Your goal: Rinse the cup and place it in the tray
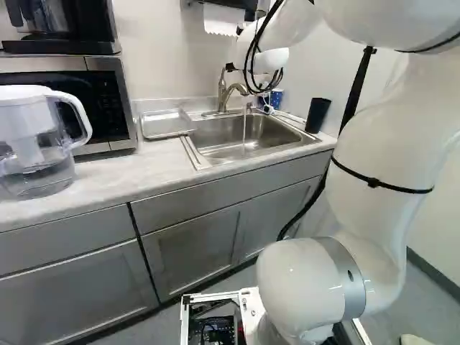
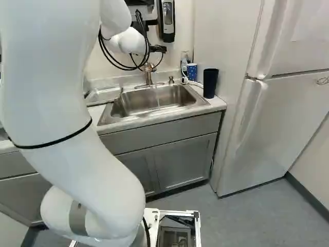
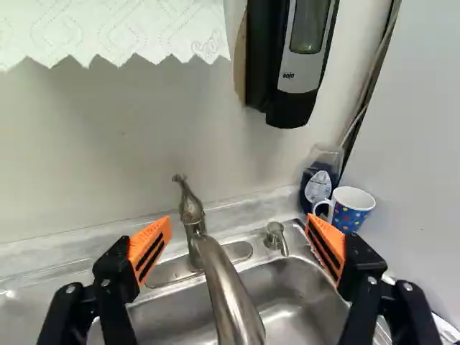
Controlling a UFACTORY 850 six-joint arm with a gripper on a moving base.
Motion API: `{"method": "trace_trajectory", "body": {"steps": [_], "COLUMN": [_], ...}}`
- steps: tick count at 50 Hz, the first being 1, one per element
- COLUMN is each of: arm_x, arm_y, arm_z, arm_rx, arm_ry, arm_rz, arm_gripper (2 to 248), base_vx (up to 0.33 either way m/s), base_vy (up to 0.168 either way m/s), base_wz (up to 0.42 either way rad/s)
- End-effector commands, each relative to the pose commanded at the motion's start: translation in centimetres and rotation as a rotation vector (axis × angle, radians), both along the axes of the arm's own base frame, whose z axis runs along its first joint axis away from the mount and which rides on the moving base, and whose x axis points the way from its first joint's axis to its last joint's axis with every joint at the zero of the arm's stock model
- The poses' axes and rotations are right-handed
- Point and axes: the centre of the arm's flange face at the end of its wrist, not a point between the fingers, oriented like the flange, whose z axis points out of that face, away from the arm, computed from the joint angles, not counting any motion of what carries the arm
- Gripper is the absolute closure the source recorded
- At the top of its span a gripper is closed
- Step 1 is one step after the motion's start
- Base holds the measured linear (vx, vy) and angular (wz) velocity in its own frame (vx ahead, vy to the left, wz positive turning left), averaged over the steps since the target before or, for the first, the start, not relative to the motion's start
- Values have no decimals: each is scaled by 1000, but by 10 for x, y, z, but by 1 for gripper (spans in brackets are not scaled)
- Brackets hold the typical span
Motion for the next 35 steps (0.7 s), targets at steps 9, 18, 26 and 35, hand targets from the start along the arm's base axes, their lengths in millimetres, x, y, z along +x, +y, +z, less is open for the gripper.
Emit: {"method": "trace_trajectory", "body": {"steps": [9,18,26,35], "arm_x": [-11,-22,-32,-44], "arm_y": [0,0,0,0], "arm_z": [-1,-4,-7,-12], "arm_rx": [0,0,0,-1], "arm_ry": [19,52,94,150], "arm_rz": [0,0,0,0], "arm_gripper": [3,3,3,3], "base_vx": [0,0,0,0], "base_vy": [0,0,0,0], "base_wz": [0,0,0,0]}}
